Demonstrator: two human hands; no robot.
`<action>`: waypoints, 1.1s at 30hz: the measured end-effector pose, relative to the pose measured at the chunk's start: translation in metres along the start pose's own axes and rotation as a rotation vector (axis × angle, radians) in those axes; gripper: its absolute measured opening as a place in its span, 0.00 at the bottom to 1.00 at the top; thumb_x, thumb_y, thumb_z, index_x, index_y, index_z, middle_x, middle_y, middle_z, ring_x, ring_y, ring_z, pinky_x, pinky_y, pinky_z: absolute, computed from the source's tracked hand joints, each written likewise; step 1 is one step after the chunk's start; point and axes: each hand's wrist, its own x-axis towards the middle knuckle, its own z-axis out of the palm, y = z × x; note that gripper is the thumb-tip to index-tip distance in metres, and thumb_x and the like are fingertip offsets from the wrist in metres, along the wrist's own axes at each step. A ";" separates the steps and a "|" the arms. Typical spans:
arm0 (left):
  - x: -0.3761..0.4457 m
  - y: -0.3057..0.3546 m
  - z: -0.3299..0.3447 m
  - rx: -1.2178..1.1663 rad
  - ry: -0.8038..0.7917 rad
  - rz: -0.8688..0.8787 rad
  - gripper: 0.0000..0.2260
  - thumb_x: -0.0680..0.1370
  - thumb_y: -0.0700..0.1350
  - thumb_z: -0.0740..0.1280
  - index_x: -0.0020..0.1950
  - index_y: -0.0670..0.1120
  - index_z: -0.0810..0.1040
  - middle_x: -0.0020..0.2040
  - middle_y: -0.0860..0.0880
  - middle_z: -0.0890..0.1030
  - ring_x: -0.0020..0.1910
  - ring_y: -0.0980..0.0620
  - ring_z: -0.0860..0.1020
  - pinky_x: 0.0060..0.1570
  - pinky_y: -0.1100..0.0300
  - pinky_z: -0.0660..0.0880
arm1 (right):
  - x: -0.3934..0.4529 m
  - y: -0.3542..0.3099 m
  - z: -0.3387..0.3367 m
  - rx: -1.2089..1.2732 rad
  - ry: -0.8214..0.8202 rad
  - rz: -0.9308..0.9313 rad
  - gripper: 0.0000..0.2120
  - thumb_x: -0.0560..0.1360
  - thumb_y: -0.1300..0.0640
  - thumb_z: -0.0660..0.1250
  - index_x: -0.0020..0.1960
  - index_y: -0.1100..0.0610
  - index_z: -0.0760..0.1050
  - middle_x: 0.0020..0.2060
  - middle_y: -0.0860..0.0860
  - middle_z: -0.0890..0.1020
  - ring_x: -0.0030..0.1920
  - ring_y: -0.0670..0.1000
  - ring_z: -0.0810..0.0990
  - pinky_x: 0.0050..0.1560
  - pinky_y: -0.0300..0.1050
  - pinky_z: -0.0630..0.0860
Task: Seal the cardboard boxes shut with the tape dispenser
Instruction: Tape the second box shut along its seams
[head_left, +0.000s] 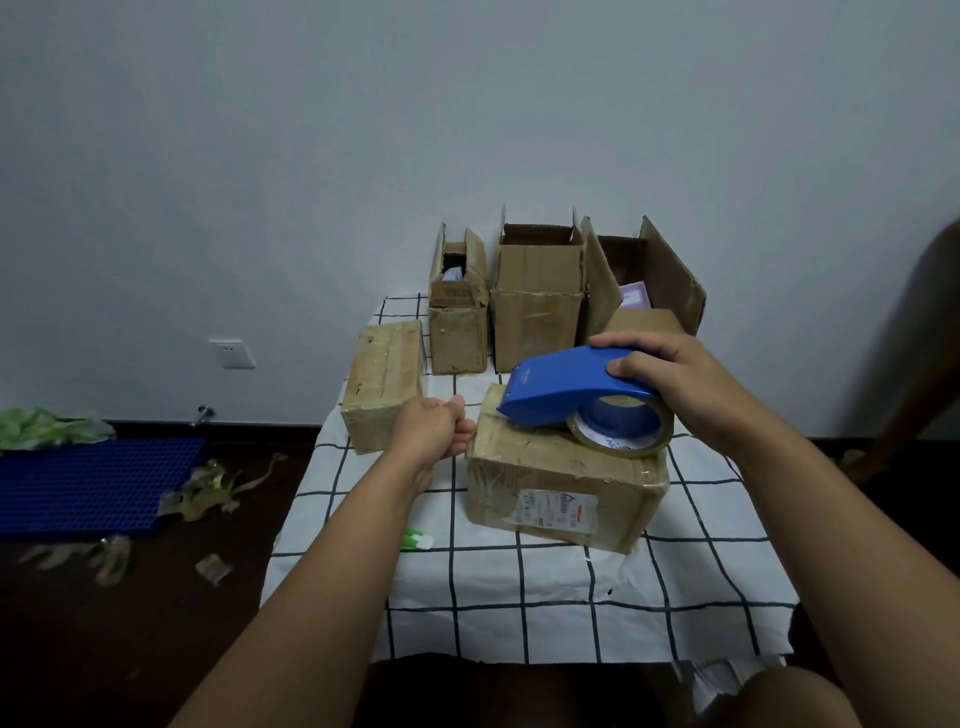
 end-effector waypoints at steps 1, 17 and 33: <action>0.000 -0.001 0.000 0.002 -0.004 -0.005 0.10 0.82 0.44 0.63 0.44 0.41 0.76 0.34 0.46 0.80 0.29 0.55 0.77 0.35 0.61 0.77 | 0.000 0.000 0.001 -0.003 0.003 -0.002 0.12 0.79 0.57 0.67 0.56 0.42 0.83 0.55 0.47 0.81 0.53 0.49 0.80 0.48 0.37 0.76; 0.000 -0.017 0.013 0.061 -0.090 -0.079 0.15 0.82 0.51 0.62 0.40 0.44 0.77 0.40 0.44 0.79 0.42 0.45 0.75 0.48 0.51 0.74 | -0.001 0.011 0.003 0.016 0.051 -0.009 0.13 0.79 0.59 0.66 0.54 0.42 0.83 0.55 0.46 0.82 0.55 0.50 0.80 0.55 0.44 0.77; -0.025 -0.014 0.017 0.283 0.112 0.379 0.14 0.82 0.53 0.59 0.64 0.50 0.75 0.60 0.53 0.78 0.51 0.60 0.75 0.45 0.65 0.69 | -0.004 0.011 0.007 0.072 0.094 -0.007 0.13 0.79 0.59 0.65 0.54 0.43 0.83 0.54 0.44 0.81 0.54 0.49 0.80 0.54 0.42 0.76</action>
